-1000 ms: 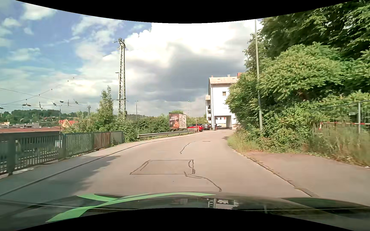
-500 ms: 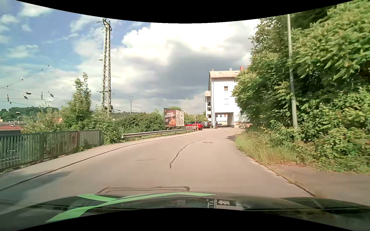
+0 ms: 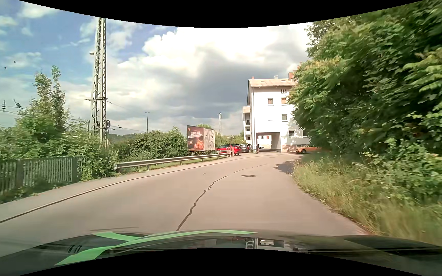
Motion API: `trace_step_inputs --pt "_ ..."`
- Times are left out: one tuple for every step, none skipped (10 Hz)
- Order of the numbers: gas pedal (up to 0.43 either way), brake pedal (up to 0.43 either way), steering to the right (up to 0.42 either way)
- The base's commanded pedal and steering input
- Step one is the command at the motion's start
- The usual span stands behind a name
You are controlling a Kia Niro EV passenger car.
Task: Follow the waypoints while adhering to traffic rules and regulations
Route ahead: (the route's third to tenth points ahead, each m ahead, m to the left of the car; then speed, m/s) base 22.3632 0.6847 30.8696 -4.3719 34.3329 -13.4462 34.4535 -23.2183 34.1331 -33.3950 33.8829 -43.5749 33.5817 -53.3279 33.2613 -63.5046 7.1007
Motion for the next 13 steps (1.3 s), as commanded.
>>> trace_step_inputs --pt "0.000 0.000 0.026" --pt "0.000 0.000 0.030" --pt "0.000 0.000 0.031" --pt "0.000 0.000 0.033" --pt "0.000 0.000 0.035" --pt "0.000 0.000 0.039" --pt "0.000 0.000 0.040" --pt "0.000 0.000 0.046" --pt "0.000 0.000 0.050" --pt "0.000 0.000 0.056" --pt "0.000 0.000 0.069" --pt "0.000 0.000 0.078" --pt "0.020 0.000 0.087"
